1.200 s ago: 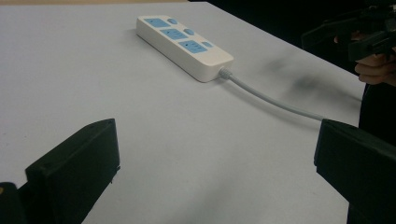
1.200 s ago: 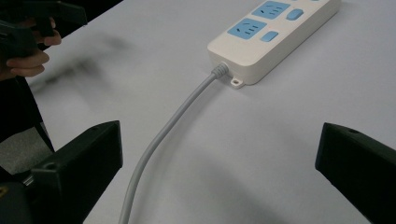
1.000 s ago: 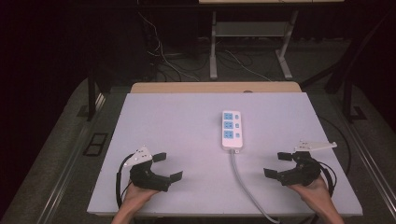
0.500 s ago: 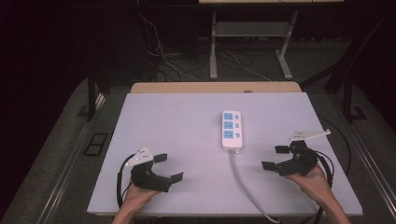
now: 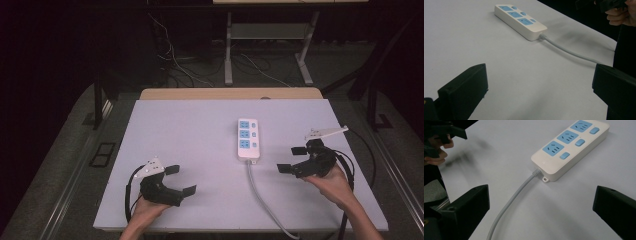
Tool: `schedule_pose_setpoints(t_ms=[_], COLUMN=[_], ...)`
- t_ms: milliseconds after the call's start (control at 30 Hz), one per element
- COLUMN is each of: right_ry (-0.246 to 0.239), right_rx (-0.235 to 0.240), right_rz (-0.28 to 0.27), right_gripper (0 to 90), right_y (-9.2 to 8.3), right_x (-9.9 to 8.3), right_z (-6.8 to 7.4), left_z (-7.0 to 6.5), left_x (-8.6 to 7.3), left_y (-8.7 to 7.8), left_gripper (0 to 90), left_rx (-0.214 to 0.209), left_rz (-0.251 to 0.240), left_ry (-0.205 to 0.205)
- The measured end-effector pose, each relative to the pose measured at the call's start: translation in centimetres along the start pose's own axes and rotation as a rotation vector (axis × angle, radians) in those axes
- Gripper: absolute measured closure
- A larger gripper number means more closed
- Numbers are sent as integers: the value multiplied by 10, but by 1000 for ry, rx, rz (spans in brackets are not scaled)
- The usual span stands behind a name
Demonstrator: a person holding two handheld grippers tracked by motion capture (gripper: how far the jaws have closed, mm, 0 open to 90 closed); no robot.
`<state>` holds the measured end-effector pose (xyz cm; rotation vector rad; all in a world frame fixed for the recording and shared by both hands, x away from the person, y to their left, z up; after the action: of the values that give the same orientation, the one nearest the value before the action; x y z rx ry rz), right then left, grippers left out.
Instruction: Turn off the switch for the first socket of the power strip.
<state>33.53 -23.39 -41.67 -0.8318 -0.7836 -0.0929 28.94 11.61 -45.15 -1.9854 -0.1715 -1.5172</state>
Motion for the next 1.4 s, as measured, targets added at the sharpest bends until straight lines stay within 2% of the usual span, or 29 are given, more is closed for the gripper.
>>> schedule_pose_setpoints(t_ms=[433, 933, 1167, 1400], right_ry=[-19, -48, -47, -28], right_rx=[-2, -2, -14, -22], right_rz=[20, 43, 59, 53], right_gripper=[7, 7, 7, 7], right_y=[8, 17, 23, 30], right_x=[17, 45, 55, 67], right_z=[1, 2, 0, -5], left_z=[0, 2, 2, 2], left_x=[0, -1, -1, -2], left_y=[0, -1, -1, 0], left_gripper=[0, 0, 0, 0], left_rx=[-8, -5, -4, -4], left_rz=[-1, -2, -4, -1], left_ry=[-2, -9, -13, -11])
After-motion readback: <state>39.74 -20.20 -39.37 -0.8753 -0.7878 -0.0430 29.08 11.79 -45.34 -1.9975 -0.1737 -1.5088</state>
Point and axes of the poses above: each handheld gripper's, and its own axes: y roughly forward along the jaws, x roughly out of its top, z roughly to its left, the point moved 7 cm from there along y, roughly forward along the jaws, and after that the axes turned 9 degrees about y, right-handed, at the moved point
